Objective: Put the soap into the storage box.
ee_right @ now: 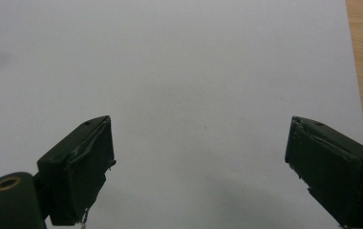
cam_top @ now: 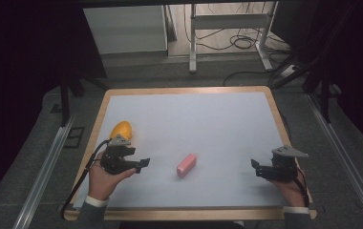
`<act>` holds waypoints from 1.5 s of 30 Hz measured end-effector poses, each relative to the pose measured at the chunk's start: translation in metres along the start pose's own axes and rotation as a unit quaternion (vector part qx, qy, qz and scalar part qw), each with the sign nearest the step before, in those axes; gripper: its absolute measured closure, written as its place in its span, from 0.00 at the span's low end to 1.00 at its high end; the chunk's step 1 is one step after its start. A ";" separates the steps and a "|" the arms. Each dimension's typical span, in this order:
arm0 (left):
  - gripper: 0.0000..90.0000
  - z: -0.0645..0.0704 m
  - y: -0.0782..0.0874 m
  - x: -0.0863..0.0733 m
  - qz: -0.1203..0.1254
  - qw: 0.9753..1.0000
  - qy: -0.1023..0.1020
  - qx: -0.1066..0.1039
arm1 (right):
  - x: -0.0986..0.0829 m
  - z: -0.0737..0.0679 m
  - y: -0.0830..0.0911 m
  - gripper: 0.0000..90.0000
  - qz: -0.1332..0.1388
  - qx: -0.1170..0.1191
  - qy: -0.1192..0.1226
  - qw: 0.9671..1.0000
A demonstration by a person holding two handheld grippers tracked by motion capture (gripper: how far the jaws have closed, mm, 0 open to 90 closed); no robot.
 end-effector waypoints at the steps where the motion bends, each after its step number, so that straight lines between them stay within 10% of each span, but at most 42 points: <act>1: 0.30 0.001 -0.001 0.001 -0.001 1.000 -0.002 0.000 | 0.000 0.000 0.000 0.10 0.000 -0.001 0.000 1.000; 45: 0.30 0.053 -0.057 0.027 -0.055 0.997 -0.042 -0.016 | -0.005 0.002 -0.003 0.10 -0.010 -0.009 0.002 1.000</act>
Point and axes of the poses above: each handheld gripper's, and its own axes: y roughly backward along the jaws, x roughly out of its top, z roughly to its right, the point moved 5 cm from there along -y, roughly forward along the jaws, and after that the axes turned 3 degrees about y, right-handed, at the moved point
